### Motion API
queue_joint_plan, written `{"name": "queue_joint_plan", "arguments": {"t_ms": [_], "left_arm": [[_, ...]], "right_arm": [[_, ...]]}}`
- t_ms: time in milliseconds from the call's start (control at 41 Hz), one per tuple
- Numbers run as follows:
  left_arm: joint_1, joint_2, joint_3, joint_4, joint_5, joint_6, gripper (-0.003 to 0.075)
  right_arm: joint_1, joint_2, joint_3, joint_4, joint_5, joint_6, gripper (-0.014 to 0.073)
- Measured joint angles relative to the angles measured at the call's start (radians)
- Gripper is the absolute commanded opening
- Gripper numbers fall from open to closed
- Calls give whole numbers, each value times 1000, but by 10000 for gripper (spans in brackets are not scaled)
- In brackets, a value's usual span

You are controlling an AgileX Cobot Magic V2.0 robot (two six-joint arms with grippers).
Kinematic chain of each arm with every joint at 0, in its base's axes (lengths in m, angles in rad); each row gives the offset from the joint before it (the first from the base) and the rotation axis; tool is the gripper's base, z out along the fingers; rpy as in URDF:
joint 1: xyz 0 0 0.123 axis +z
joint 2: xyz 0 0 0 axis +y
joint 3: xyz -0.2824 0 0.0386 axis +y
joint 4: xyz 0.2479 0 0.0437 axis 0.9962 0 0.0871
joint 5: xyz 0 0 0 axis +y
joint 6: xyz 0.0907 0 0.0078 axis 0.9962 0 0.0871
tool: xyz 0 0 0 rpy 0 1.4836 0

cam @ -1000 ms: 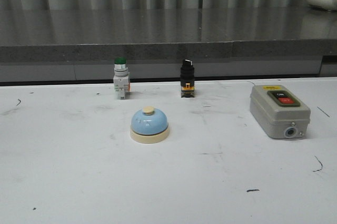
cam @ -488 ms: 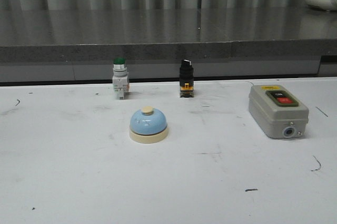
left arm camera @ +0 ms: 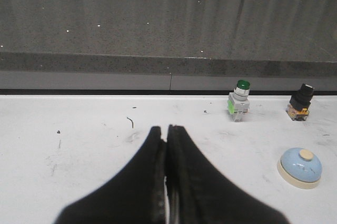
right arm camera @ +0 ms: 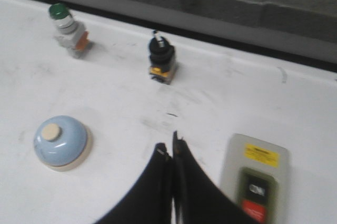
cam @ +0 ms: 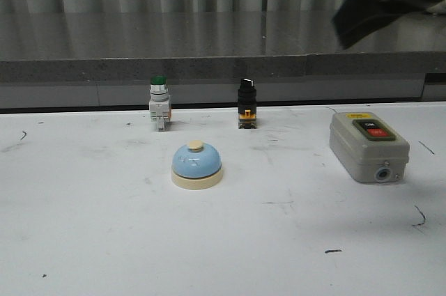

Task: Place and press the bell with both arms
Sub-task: 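Move the right gripper over the bell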

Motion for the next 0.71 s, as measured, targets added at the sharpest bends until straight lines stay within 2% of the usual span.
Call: {"name": "queue_joint_plan", "arguments": {"t_ms": [317,707], "left_arm": [[0,0,0,0,0,0,-20],[0,0,0,0,0,0,-20]], "right_arm": [[182,331,-253,20,55,0,-66],[224,551,-485,33,187,0,-66]]}}
